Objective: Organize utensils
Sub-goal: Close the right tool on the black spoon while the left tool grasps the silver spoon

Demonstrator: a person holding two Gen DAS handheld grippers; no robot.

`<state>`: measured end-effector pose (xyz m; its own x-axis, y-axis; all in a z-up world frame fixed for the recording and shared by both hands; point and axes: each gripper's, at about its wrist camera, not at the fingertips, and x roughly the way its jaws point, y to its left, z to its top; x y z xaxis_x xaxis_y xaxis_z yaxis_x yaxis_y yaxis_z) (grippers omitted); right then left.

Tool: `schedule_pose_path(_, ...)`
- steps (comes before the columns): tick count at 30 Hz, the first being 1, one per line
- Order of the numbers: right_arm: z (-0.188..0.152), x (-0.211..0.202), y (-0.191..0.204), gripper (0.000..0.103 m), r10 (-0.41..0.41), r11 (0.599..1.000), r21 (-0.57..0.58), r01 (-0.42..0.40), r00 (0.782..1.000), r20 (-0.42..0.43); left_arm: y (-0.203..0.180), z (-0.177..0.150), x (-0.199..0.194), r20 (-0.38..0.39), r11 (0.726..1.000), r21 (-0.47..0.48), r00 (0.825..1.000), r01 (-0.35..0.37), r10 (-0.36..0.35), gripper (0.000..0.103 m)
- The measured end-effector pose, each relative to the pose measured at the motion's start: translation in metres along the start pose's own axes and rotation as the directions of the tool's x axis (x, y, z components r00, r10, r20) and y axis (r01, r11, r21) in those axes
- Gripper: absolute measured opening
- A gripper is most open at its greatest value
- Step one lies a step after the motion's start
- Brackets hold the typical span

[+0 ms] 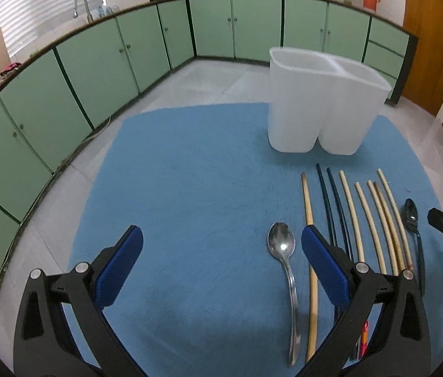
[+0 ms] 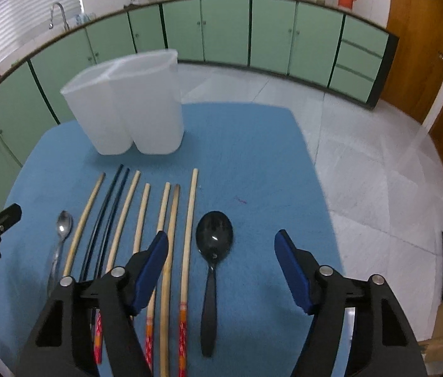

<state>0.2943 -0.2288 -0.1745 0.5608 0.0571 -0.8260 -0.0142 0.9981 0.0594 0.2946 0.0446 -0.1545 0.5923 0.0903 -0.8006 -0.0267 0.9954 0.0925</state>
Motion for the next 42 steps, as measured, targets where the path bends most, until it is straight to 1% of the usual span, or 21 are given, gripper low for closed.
schedule_pose_path(4,0.007,0.018,-0.001,0.067,0.022,0.999,0.035,-0.021,0.999,-0.045,-0.008,0.003,0.016,-0.052,1.000,-0.006,0.999,0.015,-0.015,0.097)
schedule_pose_path(6,0.010,0.025,-0.002,0.067,0.021,0.999,0.049,-0.018,0.998,-0.064,-0.012,0.003,0.021,-0.067,1.000,0.002,0.998,0.017,-0.017,0.097)
schedule_pose_path(8,0.011,0.031,-0.004,0.063,0.025,0.998,0.063,-0.020,0.996,-0.086,-0.014,0.003,0.026,-0.087,1.000,0.001,0.996,0.027,-0.027,0.094)
schedule_pose_path(10,0.010,0.036,-0.005,0.061,0.034,0.997,0.070,-0.026,0.994,-0.102,-0.016,0.003,0.032,-0.108,0.999,-0.004,0.993,0.038,-0.038,0.082)
schedule_pose_path(11,0.010,0.038,-0.006,0.060,0.032,0.997,0.071,-0.025,0.994,-0.109,-0.017,0.003,0.036,-0.123,0.999,-0.008,0.991,0.042,-0.043,0.079)
schedule_pose_path(12,0.011,0.041,-0.007,0.060,0.031,0.997,0.072,-0.023,0.993,-0.112,-0.018,0.002,0.039,-0.135,0.999,-0.013,0.989,0.052,-0.053,0.077)
schedule_pose_path(17,0.010,0.050,-0.007,0.054,0.040,0.996,0.081,-0.029,0.990,-0.136,-0.026,-0.002,0.053,-0.168,0.996,-0.028,0.982,0.084,-0.088,0.076)
schedule_pose_path(19,0.013,0.053,-0.006,0.053,0.047,0.996,0.083,-0.036,0.989,-0.141,-0.027,-0.003,0.056,-0.180,0.995,-0.036,0.978,0.096,-0.101,0.069)
schedule_pose_path(20,0.013,0.053,-0.005,0.050,0.048,0.996,0.079,-0.037,0.989,-0.139,-0.029,-0.002,0.059,-0.191,0.994,-0.043,0.975,0.105,-0.111,0.067)
schedule_pose_path(21,0.014,0.053,-0.005,0.048,0.050,0.996,0.077,-0.040,0.989,-0.139,-0.030,-0.003,0.062,-0.202,0.992,-0.050,0.972,0.115,-0.123,0.061)
schedule_pose_path(23,0.015,0.052,-0.006,0.034,0.075,0.995,0.077,-0.065,0.988,-0.138,-0.031,-0.005,0.063,-0.193,0.992,-0.050,0.973,0.115,-0.123,0.059)
schedule_pose_path(24,0.016,0.050,-0.006,0.033,0.085,0.994,0.076,-0.075,0.987,-0.138,-0.033,-0.005,0.062,-0.191,0.991,-0.046,0.973,0.122,-0.128,0.056)
schedule_pose_path(26,0.016,0.047,-0.005,0.033,0.081,0.995,0.068,-0.072,0.988,-0.131,-0.033,-0.005,0.059,-0.187,0.989,-0.053,0.971,0.139,-0.147,0.046)
schedule_pose_path(28,0.014,0.045,-0.009,0.033,0.088,0.994,0.069,-0.080,0.989,-0.119,-0.028,-0.004,0.058,-0.182,0.984,-0.070,0.968,0.162,-0.172,0.027)
schedule_pose_path(31,0.011,0.035,-0.010,0.033,0.105,0.992,0.081,-0.097,0.990,-0.093,-0.016,-0.007,0.051,-0.178,0.968,-0.109,0.953,0.227,-0.244,0.027)
schedule_pose_path(33,0.010,0.024,-0.012,0.033,0.113,0.991,0.084,-0.107,0.991,-0.069,-0.012,-0.007,0.046,-0.163,0.963,-0.117,0.952,0.241,-0.258,0.027)
schedule_pose_path(36,0.011,0.012,-0.016,0.033,0.122,0.990,0.081,-0.119,0.992,-0.033,-0.007,-0.008,0.030,-0.119,0.956,-0.119,0.952,0.268,-0.282,0.027)
schedule_pose_path(39,0.014,-0.006,-0.011,0.033,0.133,0.989,0.070,-0.134,0.991,0.019,0.003,-0.004,0.011,-0.056,0.951,-0.113,0.953,0.289,-0.296,0.027)
schedule_pose_path(42,0.015,-0.023,-0.006,0.033,0.145,0.987,0.059,-0.149,0.987,0.068,0.005,0.003,-0.013,0.007,0.948,-0.099,0.953,0.301,-0.302,0.027)
